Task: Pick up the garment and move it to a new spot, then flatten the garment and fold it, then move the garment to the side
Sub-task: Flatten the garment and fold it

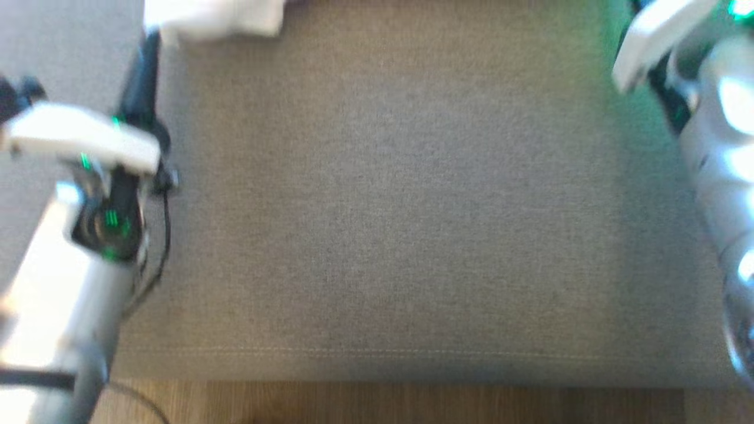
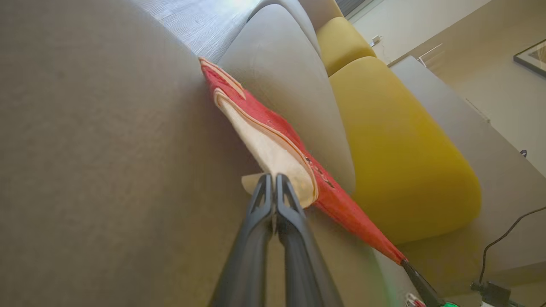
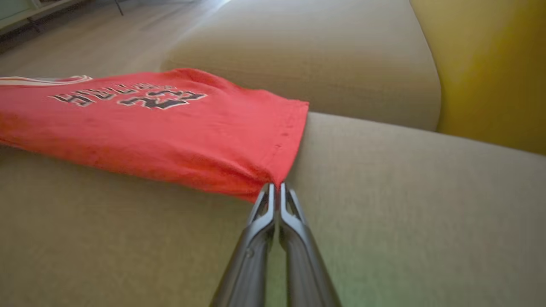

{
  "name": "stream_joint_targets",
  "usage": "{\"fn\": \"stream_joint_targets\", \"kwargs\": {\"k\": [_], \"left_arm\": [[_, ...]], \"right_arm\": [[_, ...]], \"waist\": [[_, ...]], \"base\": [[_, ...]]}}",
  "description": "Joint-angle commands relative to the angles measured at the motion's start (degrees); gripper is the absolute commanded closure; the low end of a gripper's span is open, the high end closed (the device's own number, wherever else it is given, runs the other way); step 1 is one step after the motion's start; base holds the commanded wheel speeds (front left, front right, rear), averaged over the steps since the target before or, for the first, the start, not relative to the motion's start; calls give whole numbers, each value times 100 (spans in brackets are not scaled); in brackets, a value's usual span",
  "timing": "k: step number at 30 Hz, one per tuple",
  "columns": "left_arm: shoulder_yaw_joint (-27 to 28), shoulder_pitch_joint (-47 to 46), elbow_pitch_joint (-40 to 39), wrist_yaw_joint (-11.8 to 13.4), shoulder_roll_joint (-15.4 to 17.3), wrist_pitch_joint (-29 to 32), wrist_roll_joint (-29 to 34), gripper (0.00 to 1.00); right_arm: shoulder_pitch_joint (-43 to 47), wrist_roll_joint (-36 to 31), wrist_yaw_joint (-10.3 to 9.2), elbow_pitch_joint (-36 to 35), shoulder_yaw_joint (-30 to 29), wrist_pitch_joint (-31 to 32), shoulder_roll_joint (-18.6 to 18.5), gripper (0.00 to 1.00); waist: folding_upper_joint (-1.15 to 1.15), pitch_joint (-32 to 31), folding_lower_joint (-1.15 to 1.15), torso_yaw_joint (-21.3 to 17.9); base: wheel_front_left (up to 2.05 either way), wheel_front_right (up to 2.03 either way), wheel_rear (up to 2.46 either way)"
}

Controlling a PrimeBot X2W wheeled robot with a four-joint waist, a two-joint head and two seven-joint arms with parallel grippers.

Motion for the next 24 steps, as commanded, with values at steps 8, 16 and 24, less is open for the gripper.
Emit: {"fn": "stream_joint_targets", "kwargs": {"k": [8,16,24], "left_arm": [[155,1814,-566,-27,701,-81,-379,100],[276,3515,-1755,380,1067,-8,-830,100],[292,4863,-3182,1060,1335,-156,-926,100]], "right_arm": [[1489,875,-2,-324,347,-3,-84,100],[3101,1695,-2,-1286,671,135,-437,100],[4965,2145,-2,-2720,228,316,-994,100]], "waist": [[0,-1169,0,-186],[0,-1780,0,-327],[0,-2068,0,-206]], "base": [[0,0,0],[0,0,0],[0,0,0]]}}
